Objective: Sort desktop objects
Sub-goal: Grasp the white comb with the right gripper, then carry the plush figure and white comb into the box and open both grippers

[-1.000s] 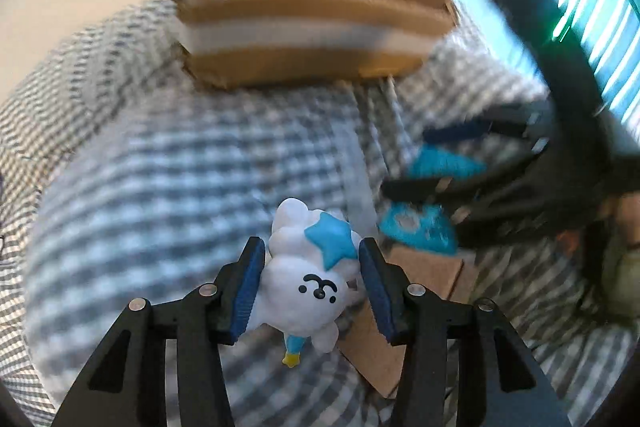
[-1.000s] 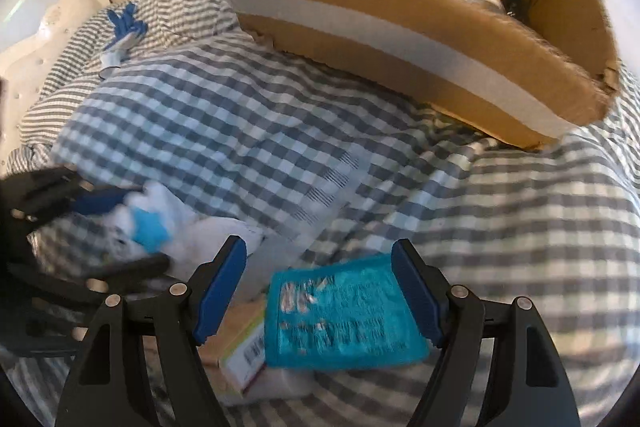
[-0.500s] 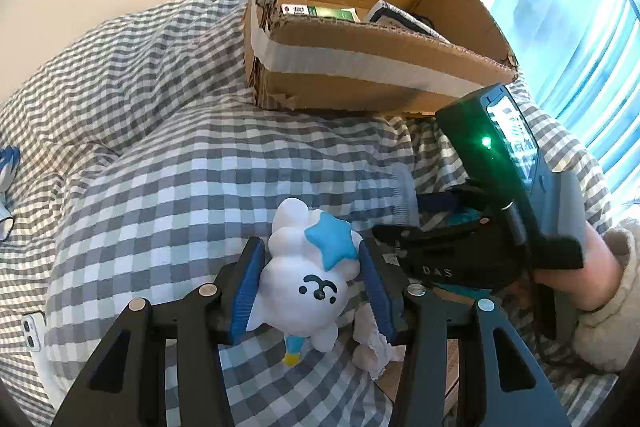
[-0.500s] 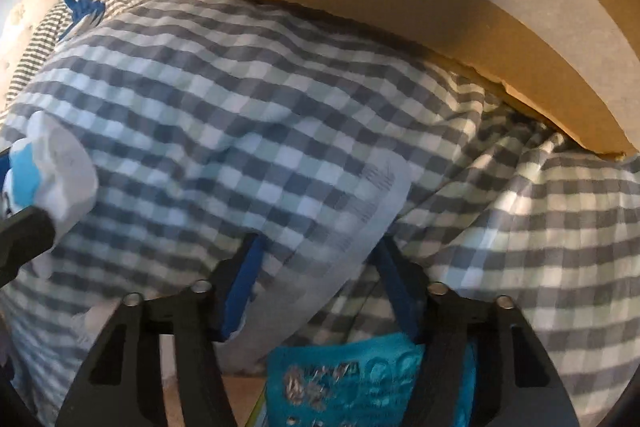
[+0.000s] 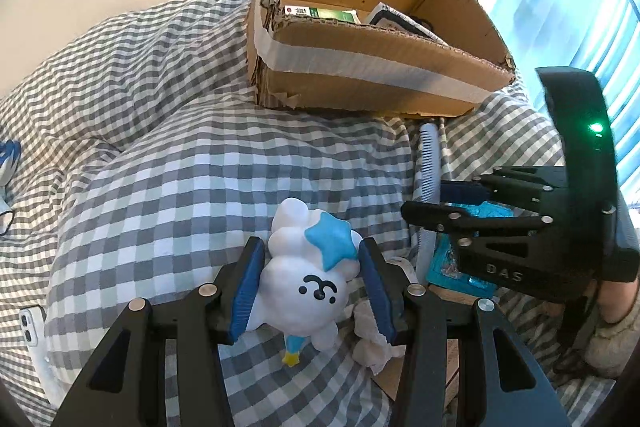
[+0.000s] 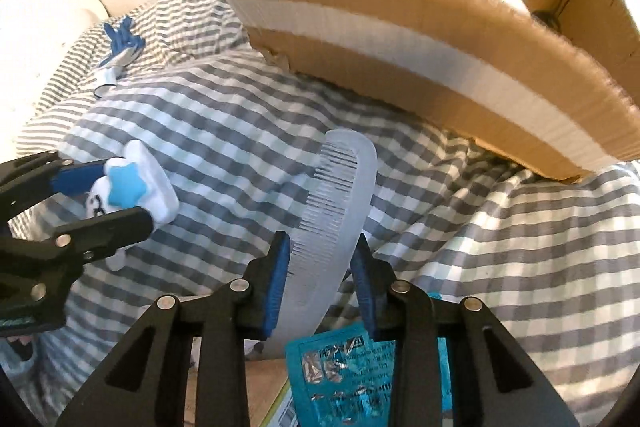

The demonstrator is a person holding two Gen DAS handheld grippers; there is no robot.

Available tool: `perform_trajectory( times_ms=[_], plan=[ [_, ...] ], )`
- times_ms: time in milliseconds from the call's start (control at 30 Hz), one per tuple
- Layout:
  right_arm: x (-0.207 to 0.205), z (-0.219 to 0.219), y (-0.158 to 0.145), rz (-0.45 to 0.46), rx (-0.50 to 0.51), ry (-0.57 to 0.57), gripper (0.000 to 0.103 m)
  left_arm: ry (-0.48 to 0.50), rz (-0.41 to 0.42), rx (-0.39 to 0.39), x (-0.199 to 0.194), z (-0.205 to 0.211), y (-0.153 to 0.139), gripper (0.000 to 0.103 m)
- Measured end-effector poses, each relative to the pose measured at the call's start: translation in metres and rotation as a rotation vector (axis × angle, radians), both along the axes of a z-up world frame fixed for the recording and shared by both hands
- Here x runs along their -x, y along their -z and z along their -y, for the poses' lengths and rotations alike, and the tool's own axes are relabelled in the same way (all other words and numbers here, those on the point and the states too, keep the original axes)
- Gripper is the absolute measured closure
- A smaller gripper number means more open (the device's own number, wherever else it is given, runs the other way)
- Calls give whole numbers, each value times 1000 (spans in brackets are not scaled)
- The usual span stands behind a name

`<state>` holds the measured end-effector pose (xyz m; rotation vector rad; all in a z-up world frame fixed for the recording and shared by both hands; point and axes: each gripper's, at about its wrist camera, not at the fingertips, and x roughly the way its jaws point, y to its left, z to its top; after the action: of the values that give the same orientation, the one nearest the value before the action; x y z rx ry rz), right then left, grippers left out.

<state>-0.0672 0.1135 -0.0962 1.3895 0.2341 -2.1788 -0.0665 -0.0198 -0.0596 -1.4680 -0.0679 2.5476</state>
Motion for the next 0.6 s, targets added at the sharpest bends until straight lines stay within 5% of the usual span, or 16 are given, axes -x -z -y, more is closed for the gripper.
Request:
perform_trajectory(
  times_ms=[600],
  plan=[
    [-21,-24,-85,-193,71,-3,77,38,-110,14,14,-17,-47,53]
  ],
)
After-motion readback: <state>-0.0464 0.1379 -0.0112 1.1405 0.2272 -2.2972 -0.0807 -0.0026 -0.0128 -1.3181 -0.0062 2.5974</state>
